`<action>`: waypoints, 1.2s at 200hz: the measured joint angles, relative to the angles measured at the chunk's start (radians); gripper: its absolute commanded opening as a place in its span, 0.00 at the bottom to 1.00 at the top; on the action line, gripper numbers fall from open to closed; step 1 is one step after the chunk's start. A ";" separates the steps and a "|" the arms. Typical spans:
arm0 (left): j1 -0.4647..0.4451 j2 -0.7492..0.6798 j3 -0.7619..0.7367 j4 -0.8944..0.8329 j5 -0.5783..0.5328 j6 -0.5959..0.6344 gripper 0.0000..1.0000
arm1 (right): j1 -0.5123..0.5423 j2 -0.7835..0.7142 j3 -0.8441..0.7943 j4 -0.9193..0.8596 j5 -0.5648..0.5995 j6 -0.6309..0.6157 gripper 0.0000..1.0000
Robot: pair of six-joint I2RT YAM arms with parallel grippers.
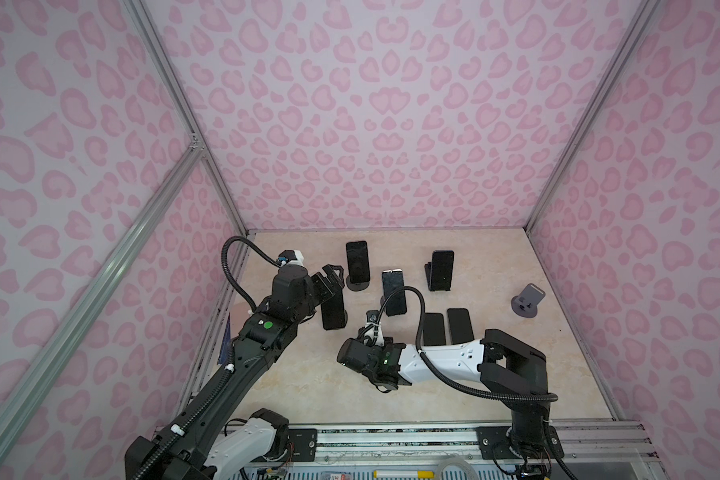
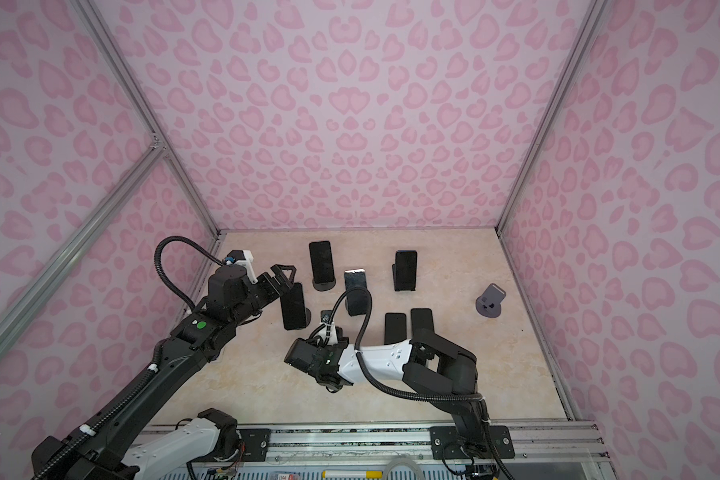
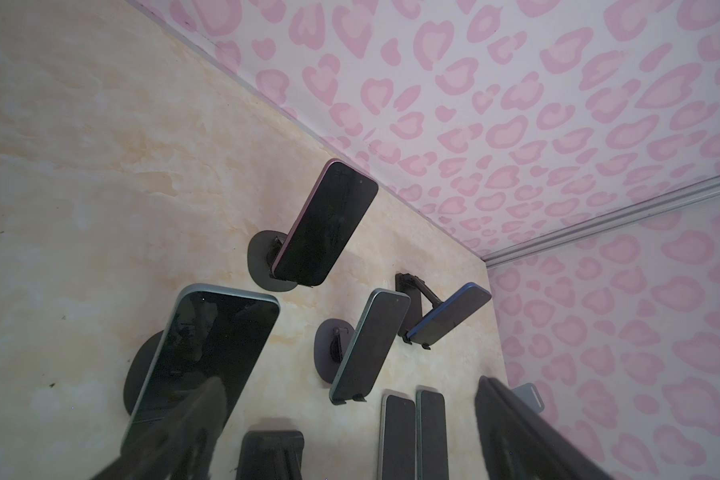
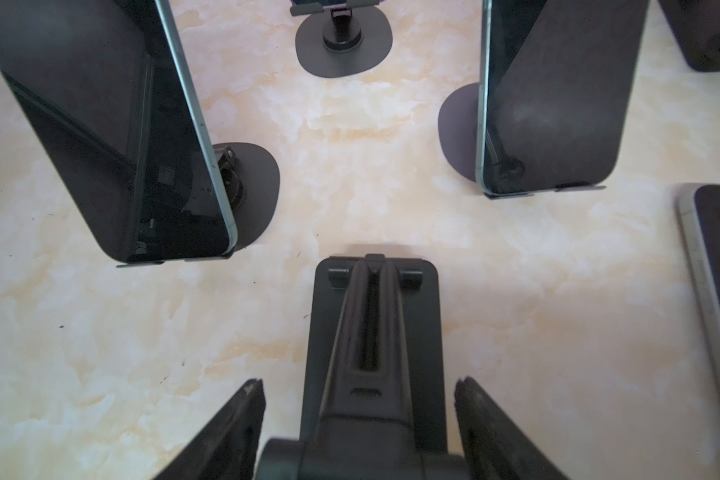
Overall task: Remove the phone from the phone stand
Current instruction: 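Grasp the black folding stand with the right gripper and lift it, then carry the folding stand with the right gripper to the far corner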
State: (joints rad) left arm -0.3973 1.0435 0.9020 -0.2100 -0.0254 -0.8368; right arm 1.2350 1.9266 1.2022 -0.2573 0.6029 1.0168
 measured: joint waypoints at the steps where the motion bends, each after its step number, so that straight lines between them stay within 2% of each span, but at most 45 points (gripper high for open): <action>1: 0.000 0.000 0.000 0.000 0.000 0.000 0.97 | 0.000 0.000 -0.001 0.002 0.001 0.000 0.69; 35: 0.005 0.000 0.000 0.003 0.023 0.000 0.97 | 0.001 -0.019 -0.034 0.039 0.004 0.000 0.64; 82: 0.006 0.001 0.000 0.010 0.056 0.000 0.97 | 0.006 -0.066 -0.072 0.071 -0.005 -0.026 0.61; 155: 0.007 0.042 0.008 0.047 0.132 0.004 0.97 | -0.001 -0.250 -0.142 0.014 0.072 -0.140 0.61; 207: 0.006 0.077 0.015 0.056 0.212 0.009 0.97 | -0.130 -0.505 -0.267 -0.067 0.143 -0.250 0.59; 240: 0.005 0.082 0.017 0.078 0.267 0.002 0.98 | -0.323 -0.657 -0.331 -0.076 0.142 -0.366 0.59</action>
State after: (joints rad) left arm -0.3927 1.1255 0.9188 -0.1322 0.2417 -0.8352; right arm 0.9119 1.2697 0.8715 -0.3328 0.7448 0.6506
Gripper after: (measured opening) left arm 0.978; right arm 0.696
